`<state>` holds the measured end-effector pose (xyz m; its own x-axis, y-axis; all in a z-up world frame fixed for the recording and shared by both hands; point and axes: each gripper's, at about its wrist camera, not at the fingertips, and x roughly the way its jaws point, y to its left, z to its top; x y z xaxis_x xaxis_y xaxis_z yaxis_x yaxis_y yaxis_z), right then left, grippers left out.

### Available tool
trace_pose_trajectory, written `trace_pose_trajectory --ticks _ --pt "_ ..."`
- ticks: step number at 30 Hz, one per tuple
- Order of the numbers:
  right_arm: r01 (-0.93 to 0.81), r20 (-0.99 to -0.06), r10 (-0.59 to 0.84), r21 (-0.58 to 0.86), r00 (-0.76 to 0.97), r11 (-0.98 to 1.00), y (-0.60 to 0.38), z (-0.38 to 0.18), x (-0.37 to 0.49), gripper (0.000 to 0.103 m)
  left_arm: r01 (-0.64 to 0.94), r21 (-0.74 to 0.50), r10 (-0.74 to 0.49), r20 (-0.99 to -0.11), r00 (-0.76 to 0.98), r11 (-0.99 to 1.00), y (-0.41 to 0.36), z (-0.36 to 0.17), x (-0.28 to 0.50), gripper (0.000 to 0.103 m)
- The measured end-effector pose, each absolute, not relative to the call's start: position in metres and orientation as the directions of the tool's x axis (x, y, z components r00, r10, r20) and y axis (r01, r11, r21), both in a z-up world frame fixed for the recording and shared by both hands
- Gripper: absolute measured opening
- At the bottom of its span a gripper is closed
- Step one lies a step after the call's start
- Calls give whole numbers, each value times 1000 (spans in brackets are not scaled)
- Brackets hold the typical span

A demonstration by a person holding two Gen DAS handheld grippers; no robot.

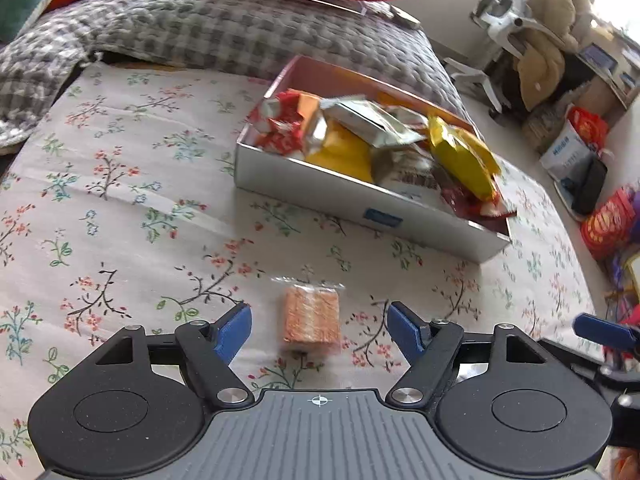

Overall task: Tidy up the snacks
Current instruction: 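Reach left gripper toward pink wafer block while right gripper approaches silver packet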

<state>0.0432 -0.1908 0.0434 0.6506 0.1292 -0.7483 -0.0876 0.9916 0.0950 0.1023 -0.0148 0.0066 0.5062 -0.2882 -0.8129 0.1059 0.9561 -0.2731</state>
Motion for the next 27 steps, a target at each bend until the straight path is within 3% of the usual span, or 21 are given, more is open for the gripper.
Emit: trace_pose_trajectory --ticks 3,9,17,27 --pt "-85 -754 161 139 637 987 -192 39 45 89 98 -223 -242 -829 504 970 -13 -1 104 76" --pt "-118 -782 126 68 611 991 -182 31 41 84 106 -209 -234 -824 517 972 -10 -2 101 75" --pt "-167 -815 117 26 567 986 -176 16 41 70 136 -211 -251 -824 508 968 -18 -4 100 75" --pt "-233 -841 121 -5 527 973 -162 6 44 64 136 -178 -222 -841 494 975 -22 -16 102 74"
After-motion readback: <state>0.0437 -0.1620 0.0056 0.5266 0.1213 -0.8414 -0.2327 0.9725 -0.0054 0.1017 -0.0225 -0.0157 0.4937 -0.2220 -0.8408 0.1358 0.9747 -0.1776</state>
